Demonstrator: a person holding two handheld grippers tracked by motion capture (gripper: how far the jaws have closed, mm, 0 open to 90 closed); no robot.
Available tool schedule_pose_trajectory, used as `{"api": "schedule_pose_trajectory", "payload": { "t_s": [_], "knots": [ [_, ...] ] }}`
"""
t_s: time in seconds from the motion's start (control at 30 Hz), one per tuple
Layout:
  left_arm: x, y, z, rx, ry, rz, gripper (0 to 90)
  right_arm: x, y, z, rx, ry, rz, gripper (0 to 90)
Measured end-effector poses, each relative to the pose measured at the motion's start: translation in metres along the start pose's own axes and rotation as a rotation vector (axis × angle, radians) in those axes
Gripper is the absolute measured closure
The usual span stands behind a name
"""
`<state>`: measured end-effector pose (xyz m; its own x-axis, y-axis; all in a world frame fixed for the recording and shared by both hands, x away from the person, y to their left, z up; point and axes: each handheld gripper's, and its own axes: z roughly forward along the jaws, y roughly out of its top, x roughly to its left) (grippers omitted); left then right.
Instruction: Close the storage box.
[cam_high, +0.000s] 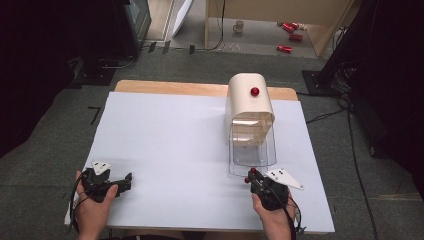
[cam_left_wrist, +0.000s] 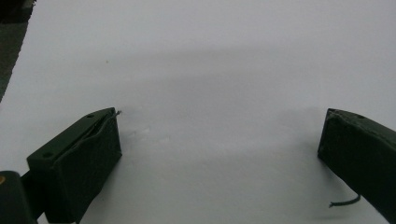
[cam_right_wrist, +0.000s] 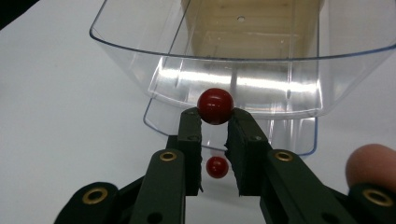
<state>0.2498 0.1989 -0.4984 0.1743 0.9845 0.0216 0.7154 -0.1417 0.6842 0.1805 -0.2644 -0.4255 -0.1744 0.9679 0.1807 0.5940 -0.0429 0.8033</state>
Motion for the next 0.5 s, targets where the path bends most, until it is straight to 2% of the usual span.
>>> {"api": "schedule_pose_trajectory", "payload": {
  "t_s": [0.33,0.5],
  "knots": [
    [0.000,0.000,0.000,0.001,0.000,0.001,0.0,-0.001,0.034,0.003,-0.042,-0.031,-0.017,77.2],
    [0.000,0.000,0.000,0.000,0.000,0.000,0.0,-0.005,0.046,0.012,-0.030,-0.031,-0.005,77.3]
  ]
}}
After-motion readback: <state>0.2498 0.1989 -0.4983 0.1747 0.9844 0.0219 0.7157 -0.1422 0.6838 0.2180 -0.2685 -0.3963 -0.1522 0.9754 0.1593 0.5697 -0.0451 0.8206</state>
